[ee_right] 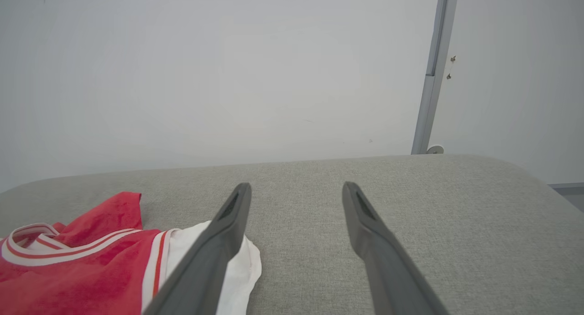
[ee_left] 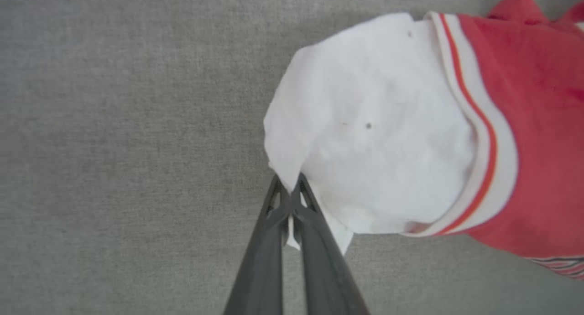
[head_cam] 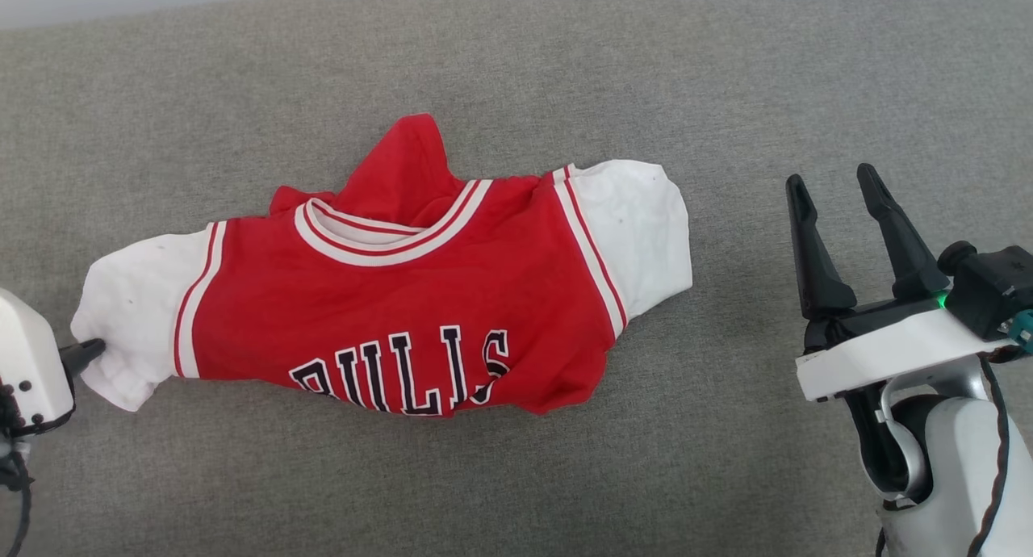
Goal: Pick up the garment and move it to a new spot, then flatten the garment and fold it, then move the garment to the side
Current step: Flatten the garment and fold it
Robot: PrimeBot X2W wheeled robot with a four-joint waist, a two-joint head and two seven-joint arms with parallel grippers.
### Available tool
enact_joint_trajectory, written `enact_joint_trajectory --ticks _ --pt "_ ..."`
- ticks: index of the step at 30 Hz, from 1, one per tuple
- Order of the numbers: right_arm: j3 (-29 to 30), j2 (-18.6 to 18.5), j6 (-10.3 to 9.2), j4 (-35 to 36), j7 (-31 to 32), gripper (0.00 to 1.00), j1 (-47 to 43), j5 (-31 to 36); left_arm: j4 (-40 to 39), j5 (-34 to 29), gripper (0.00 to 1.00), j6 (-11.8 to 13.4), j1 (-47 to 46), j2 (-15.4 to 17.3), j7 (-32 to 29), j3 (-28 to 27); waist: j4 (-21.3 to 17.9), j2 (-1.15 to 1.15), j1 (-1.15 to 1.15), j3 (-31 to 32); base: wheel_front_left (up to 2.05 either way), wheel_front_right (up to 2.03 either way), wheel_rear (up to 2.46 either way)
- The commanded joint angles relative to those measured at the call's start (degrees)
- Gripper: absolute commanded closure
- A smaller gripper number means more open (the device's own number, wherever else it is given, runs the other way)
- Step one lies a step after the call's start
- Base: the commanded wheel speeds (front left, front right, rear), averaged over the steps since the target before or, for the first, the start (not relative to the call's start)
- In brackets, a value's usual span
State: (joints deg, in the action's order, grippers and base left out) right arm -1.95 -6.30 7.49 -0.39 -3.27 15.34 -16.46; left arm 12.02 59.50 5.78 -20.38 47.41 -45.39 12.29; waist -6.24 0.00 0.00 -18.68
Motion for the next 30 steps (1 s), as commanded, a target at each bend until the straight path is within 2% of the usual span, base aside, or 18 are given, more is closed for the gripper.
enact_joint_trajectory --ticks 1,13,23,24,25,30 --pt "-0.1 -0.2 0.0 0.2 0.2 0.0 0.5 0.2 0.1 0.0 0.0 -0.6 -0.7 -0.5 0.6 -0.2 0.1 0.0 0.0 -0.1 0.0 0.0 0.0" --pt "-0.1 -1.2 0.0 2.3 2.4 0.0 0.2 0.4 5.2 -2.7 0.0 -3.3 -7.1 -1.3 -1.4 3.7 0.6 0.0 0.0 -1.6 0.0 0.0 0.0" --pt "-2.0 -3.2 0.0 3.9 7.5 0.0 1.0 -0.3 17.7 -5.9 0.0 -5.4 -12.7 -5.5 -0.4 8.1 1.0 0.0 0.0 -4.3 0.0 0.0 0.0" --pt "-2.6 -3.6 0.0 3.7 8.5 0.0 1.1 -0.5 18.7 -5.6 0.56 -6.5 -12.6 -6.3 -0.9 8.9 1.1 0.0 0.0 -4.5 0.0 0.0 0.0" --pt "-3.0 -3.8 0.0 3.5 9.6 0.0 1.2 -0.9 20.1 -5.4 1.0 -6.2 -12.8 -6.9 -1.2 9.0 1.2 0.0 0.0 -4.6 0.0 0.0 0.0" --pt "-5.7 -6.2 0.0 1.8 17.5 0.0 3.2 -3.4 22.0 -4.6 1.0 -8.8 -14.5 -9.7 -1.2 10.1 2.6 0.0 0.0 -5.0 0.0 0.0 0.0"
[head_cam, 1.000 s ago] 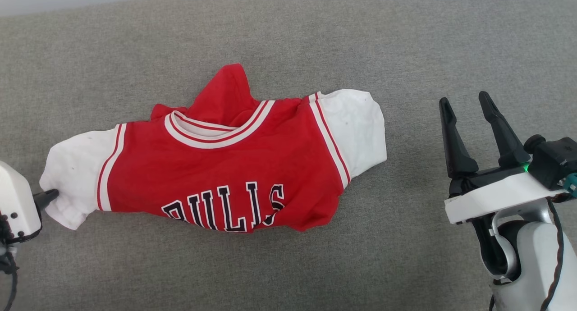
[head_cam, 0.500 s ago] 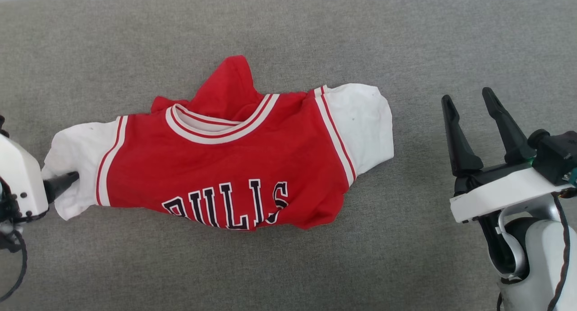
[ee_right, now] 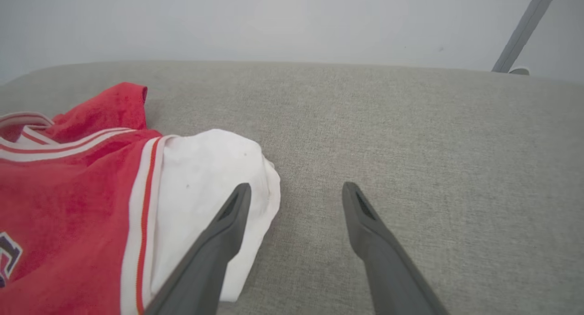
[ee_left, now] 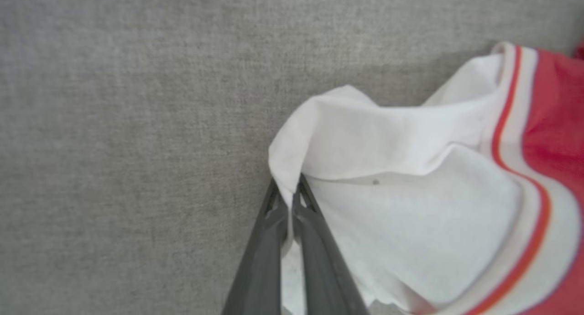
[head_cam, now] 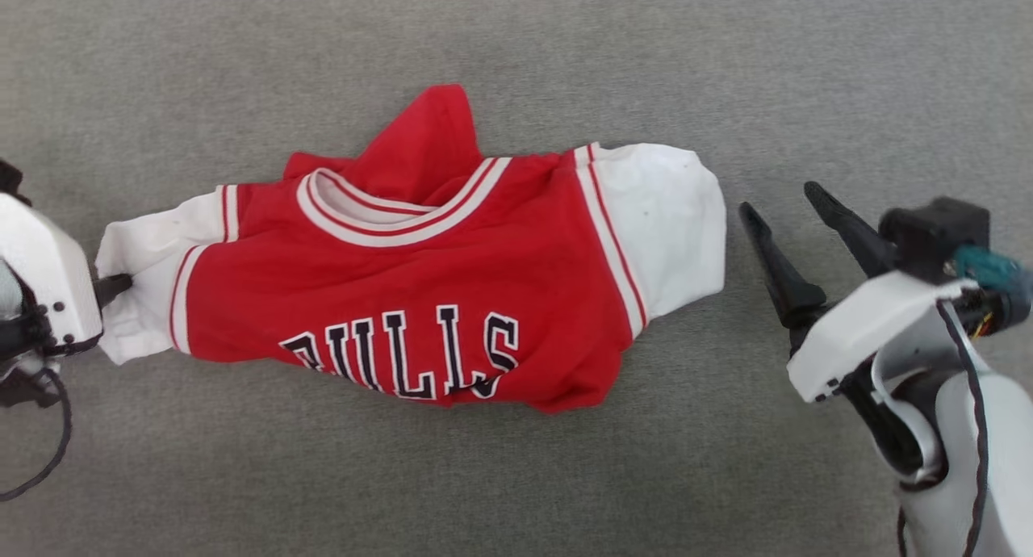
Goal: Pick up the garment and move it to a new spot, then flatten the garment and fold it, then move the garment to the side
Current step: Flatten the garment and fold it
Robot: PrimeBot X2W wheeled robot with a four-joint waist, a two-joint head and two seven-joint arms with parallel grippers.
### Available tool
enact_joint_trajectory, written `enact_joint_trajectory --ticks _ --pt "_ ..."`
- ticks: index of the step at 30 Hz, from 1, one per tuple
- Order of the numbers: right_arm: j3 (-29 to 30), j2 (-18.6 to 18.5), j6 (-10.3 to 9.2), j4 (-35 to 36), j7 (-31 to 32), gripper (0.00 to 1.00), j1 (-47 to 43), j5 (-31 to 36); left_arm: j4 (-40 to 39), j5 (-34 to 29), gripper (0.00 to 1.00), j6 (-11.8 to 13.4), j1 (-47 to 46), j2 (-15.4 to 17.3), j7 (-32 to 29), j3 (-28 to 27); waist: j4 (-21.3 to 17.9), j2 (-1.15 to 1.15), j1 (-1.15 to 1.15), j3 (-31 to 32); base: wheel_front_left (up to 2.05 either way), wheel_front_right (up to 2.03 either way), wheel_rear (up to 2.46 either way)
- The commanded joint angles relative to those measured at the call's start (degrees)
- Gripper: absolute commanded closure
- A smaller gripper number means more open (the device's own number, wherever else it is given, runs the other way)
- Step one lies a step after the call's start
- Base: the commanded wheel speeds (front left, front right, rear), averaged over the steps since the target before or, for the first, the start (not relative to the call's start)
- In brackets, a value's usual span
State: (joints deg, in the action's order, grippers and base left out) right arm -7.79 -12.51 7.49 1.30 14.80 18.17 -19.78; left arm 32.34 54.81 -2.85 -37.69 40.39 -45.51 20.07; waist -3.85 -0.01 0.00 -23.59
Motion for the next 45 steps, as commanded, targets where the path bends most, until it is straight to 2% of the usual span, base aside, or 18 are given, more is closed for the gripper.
enact_joint_trajectory --ticks 1,11,19,20,21,27,30,37,45 --pt "-0.4 -0.6 0.0 -0.4 1.1 0.0 1.1 -0.7 1.9 -0.1 1.0 -0.4 2.4 -3.0 -1.1 2.7 0.6 0.01 0.0 -0.2 0.0 0.0 0.0" --pt "-7.1 -5.7 0.0 -7.5 18.0 0.0 11.0 -6.1 1.8 -0.6 1.0 -2.4 -2.3 -6.0 0.8 4.0 4.3 0.01 0.0 -1.1 0.0 0.0 0.0" --pt "-15.4 -6.6 0.02 -17.1 30.6 0.0 15.4 -9.8 2.2 -0.9 1.0 -3.2 -3.7 -8.1 1.9 5.2 6.1 0.01 0.0 -1.6 0.0 0.0 0.0" --pt "-16.6 -6.6 0.04 -17.6 31.7 0.61 15.6 -10.8 2.3 -0.8 1.0 -3.3 -3.7 -8.2 1.9 5.3 6.2 0.01 0.0 -1.5 0.0 0.0 0.0" --pt "-17.1 -6.8 0.16 -17.6 32.1 1.0 16.1 -11.7 2.3 -1.0 1.0 -3.3 -3.8 -8.2 2.1 5.5 6.4 0.01 0.0 -1.4 0.0 0.0 0.0" --pt "-16.1 -9.8 -0.01 -15.6 31.0 1.0 19.5 -14.0 0.8 -1.5 1.0 -3.6 -5.2 -6.9 3.6 5.2 6.6 0.01 0.0 0.2 0.0 0.0 0.0" --pt "-14.7 -11.3 0.0 -12.4 30.1 1.0 21.2 -15.7 -1.6 -1.9 1.0 -3.5 -6.7 -4.6 3.7 4.5 6.4 0.01 0.0 2.4 0.0 0.0 0.0" --pt "-12.4 -13.6 0.0 -7.4 29.2 1.0 23.5 -17.5 -8.7 -1.8 1.0 -1.5 -8.9 -1.9 1.2 3.1 5.9 0.01 0.0 6.9 0.0 0.0 0.0" --pt "-11.4 -14.9 0.0 -5.1 24.7 1.0 28.4 -17.3 -15.4 -1.9 1.0 0.2 -12.8 0.0 0.5 1.3 5.3 0.01 0.0 13.0 0.0 0.0 0.0"
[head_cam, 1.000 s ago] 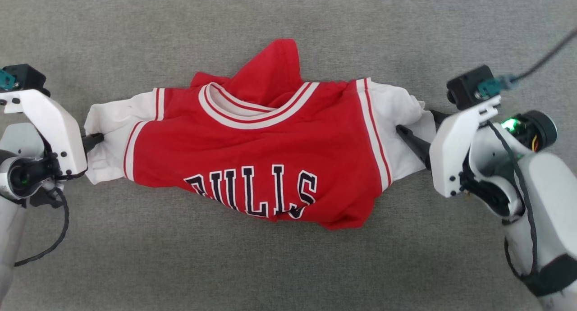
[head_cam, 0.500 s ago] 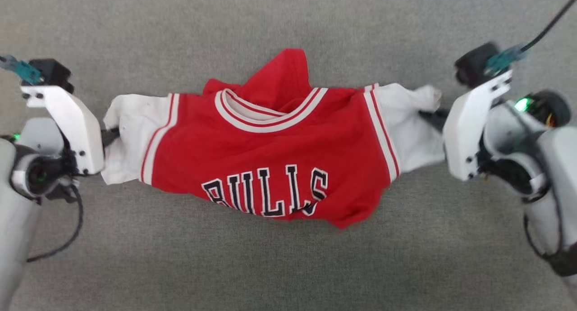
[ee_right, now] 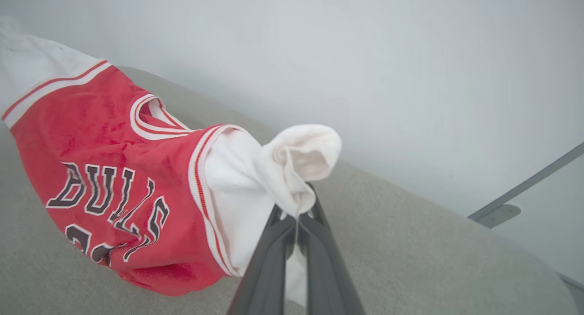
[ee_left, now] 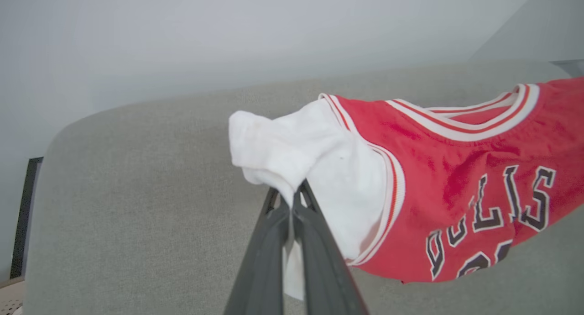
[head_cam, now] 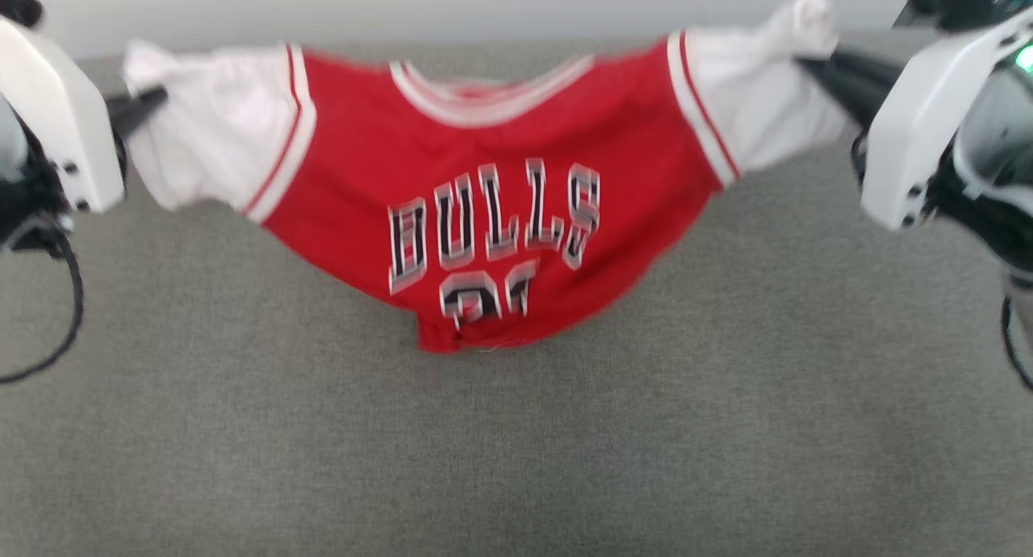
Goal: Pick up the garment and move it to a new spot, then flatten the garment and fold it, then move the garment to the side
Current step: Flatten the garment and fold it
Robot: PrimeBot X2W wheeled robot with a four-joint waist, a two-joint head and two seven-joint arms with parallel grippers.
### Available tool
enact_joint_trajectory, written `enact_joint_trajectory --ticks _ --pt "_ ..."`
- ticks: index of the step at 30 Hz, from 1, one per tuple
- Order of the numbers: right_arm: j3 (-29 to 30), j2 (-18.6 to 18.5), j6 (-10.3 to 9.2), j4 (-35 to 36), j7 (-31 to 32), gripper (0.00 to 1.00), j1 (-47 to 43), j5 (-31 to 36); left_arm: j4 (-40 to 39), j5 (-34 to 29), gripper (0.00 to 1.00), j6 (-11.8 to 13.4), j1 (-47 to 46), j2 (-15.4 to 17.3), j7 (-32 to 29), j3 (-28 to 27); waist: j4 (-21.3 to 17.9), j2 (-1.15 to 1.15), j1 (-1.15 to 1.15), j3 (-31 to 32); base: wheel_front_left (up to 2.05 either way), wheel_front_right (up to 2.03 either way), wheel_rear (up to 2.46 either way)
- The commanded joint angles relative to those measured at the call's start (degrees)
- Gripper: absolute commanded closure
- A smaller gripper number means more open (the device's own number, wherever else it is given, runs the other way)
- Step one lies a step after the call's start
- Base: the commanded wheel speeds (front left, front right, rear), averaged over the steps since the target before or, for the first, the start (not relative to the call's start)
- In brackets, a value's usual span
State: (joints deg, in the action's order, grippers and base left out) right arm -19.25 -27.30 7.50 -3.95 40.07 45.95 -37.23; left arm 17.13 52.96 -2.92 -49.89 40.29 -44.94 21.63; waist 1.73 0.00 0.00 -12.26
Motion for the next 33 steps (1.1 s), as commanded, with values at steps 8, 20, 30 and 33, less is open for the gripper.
enact_joint_trajectory --ticks 8,20,30,33 --pt "-1.5 -1.6 -0.02 -0.6 -8.0 1.0 7.4 1.6 -3.0 -2.6 1.0 -0.6 -6.1 0.9 0.8 0.0 -0.8 0.0 0.0 6.6 0.0 0.0 0.0" --pt "-4.4 -1.8 -0.02 -6.3 -15.5 1.0 15.2 1.3 -1.8 -5.6 1.0 -0.9 -13.0 -0.7 3.6 0.7 -1.3 0.0 0.0 9.5 0.0 0.0 0.0" --pt "-5.3 1.2 -0.02 -14.8 -24.1 1.0 20.9 5.1 3.4 -9.9 1.0 -2.1 -18.2 -2.7 12.1 1.5 -1.2 0.0 0.0 4.3 0.0 0.0 0.0" --pt "-4.8 3.1 -0.02 -19.1 -27.7 1.0 23.9 8.2 6.4 -11.6 1.0 -2.6 -21.0 -3.9 16.8 1.7 -1.2 0.0 0.0 1.3 0.0 0.0 0.0"
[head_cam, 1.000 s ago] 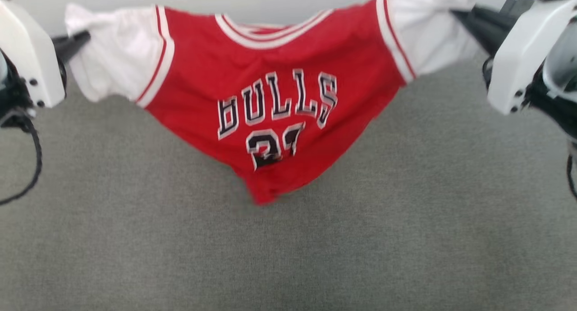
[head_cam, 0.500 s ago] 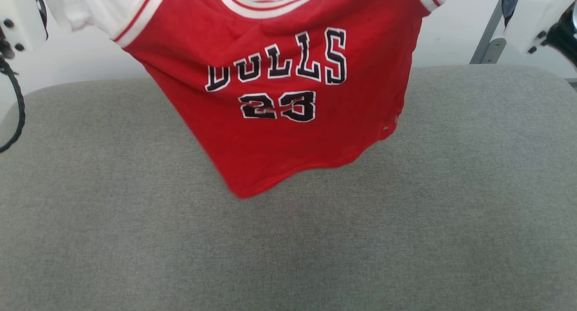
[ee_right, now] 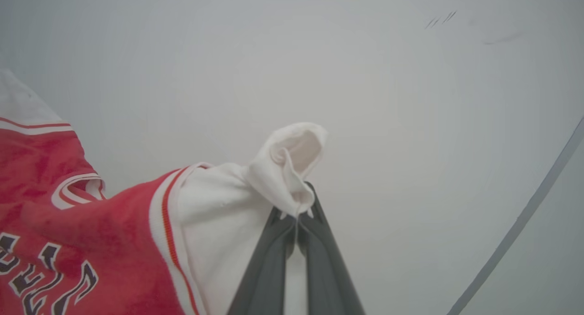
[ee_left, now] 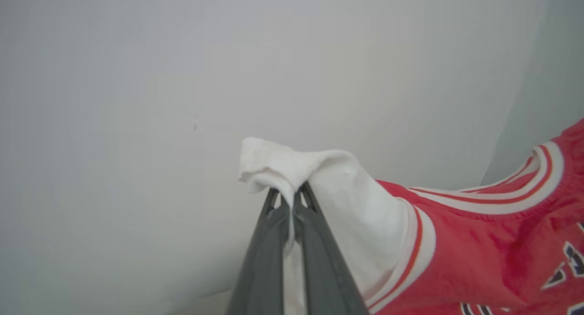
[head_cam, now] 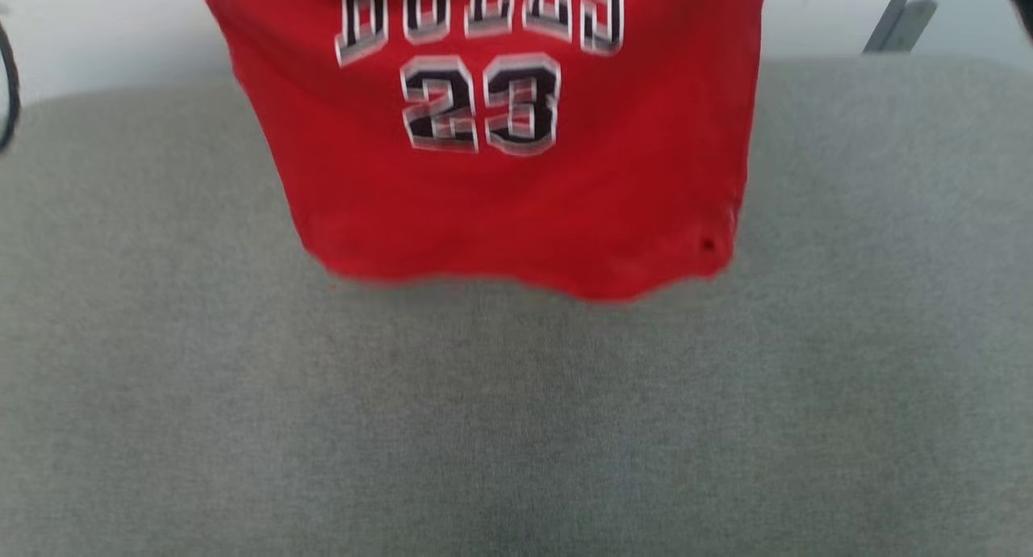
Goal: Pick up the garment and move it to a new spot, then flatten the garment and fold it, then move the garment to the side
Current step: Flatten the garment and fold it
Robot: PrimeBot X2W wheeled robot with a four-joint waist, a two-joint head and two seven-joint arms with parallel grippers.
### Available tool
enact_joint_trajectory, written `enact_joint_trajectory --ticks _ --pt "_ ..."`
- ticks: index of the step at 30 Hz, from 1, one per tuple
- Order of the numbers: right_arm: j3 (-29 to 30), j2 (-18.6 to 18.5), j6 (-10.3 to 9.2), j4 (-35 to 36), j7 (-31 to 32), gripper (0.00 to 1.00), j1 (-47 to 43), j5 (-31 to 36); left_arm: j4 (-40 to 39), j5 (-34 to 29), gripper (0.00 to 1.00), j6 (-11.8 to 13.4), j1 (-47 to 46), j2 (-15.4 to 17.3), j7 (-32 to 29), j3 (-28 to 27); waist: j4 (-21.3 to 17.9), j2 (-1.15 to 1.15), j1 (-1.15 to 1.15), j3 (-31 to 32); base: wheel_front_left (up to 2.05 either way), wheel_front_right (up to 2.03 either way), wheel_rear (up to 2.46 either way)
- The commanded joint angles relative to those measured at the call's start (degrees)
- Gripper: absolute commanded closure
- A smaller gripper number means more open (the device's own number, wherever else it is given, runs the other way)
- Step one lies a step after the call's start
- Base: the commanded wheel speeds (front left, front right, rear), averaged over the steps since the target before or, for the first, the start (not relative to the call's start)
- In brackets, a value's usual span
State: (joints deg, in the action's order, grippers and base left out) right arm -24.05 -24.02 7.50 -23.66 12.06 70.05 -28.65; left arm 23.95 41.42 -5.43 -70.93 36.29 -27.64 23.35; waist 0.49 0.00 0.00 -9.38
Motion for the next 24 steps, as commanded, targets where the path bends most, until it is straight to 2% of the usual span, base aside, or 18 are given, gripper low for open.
enact_joint_trajectory --ticks 1,6,14,18,24 --pt "0.1 0.6 -0.02 -1.0 -0.9 1.0 0.8 0.9 0.7 -0.8 1.0 -0.3 -1.0 -0.4 1.1 0.2 0.0 0.0 0.0 -2.6 0.0 0.0 0.0" --pt "2.1 3.9 -0.02 -9.3 -8.4 1.0 7.3 7.7 5.8 -4.7 1.0 -1.1 -7.4 -2.2 10.0 1.3 0.1 0.0 0.0 -7.5 0.0 0.0 0.0" --pt "9.4 8.0 -0.02 -19.2 -24.7 1.0 15.7 24.5 11.9 -10.5 1.0 -1.6 -16.2 -4.9 30.0 2.9 0.8 0.0 0.0 -12.3 0.0 0.0 0.0" --pt "12.6 10.0 -0.02 -21.6 -26.6 1.0 14.5 30.6 14.9 -9.9 1.0 -2.0 -16.0 -5.9 36.2 4.6 1.3 0.0 0.0 -13.3 0.0 0.0 0.0" --pt "11.1 11.6 -0.02 -27.0 -26.4 1.0 8.9 29.6 18.5 -5.6 1.0 -2.0 -10.0 -5.5 38.2 9.8 1.8 0.0 0.0 -13.4 0.0 0.0 0.0"
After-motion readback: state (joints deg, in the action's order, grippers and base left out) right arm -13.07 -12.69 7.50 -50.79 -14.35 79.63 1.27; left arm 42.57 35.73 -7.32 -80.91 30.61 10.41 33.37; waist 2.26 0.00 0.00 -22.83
